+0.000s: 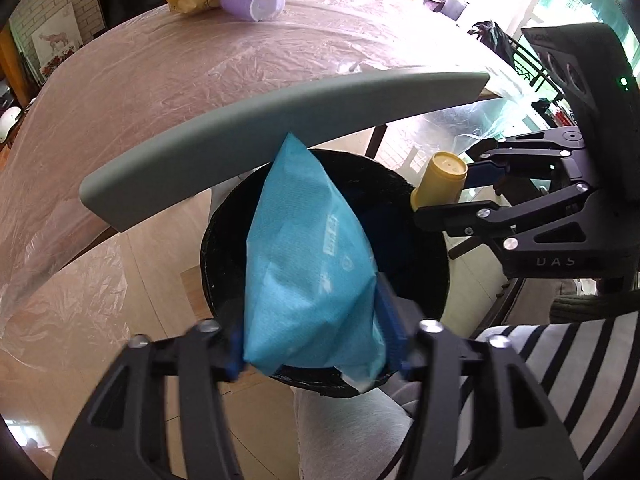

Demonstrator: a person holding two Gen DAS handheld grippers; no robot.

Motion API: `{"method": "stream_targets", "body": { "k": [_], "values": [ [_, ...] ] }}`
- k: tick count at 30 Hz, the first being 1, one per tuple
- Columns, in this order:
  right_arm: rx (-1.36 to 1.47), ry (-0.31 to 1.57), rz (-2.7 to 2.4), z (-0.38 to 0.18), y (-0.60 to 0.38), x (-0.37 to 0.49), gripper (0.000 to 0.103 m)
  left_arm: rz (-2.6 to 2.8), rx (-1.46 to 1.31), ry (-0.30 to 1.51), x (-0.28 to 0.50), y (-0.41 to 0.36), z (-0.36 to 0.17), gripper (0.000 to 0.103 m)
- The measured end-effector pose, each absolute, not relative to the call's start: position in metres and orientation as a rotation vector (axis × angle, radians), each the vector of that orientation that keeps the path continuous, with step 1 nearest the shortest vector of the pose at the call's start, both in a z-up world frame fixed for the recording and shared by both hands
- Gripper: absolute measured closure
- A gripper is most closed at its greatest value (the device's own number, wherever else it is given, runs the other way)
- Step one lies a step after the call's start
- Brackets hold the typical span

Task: Collect trash
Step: 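Open both tools to drop the blue bag and yellow cup into the bin, then move both tools back toward the remaining items on the table, then grasp the orange-lidded tub with the left tool while the right tool grasps the purple roller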

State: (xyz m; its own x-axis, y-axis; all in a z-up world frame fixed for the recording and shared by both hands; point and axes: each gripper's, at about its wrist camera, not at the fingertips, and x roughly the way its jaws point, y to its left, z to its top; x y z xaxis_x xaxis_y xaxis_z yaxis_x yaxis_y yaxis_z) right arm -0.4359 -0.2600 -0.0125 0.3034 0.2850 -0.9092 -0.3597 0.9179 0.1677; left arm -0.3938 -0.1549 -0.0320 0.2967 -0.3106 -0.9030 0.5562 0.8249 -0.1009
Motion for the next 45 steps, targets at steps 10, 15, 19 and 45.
{"method": "stream_targets", "body": {
  "k": [10, 15, 19, 45],
  "values": [
    [-0.039, 1.134, 0.412, 0.007, -0.267, -0.440, 0.036, -0.558, 0.210, 1.077, -0.396, -0.146, -0.012, 0.013],
    [0.009, 0.991, 0.415, 0.056, -0.278, -0.446, 0.013, -0.601, 0.136, 0.978, -0.398, -0.139, 0.029, 0.012],
    [0.052, 0.896, 0.351, 0.088, -0.290, -0.423, 0.006, -0.564, 0.111, 0.872, -0.381, -0.133, 0.058, 0.003],
    [0.037, 0.903, 0.189, 0.047, -0.242, -0.241, 0.009, -0.530, -0.216, 1.060, -0.108, -0.125, 0.065, 0.003]
  ]
}}
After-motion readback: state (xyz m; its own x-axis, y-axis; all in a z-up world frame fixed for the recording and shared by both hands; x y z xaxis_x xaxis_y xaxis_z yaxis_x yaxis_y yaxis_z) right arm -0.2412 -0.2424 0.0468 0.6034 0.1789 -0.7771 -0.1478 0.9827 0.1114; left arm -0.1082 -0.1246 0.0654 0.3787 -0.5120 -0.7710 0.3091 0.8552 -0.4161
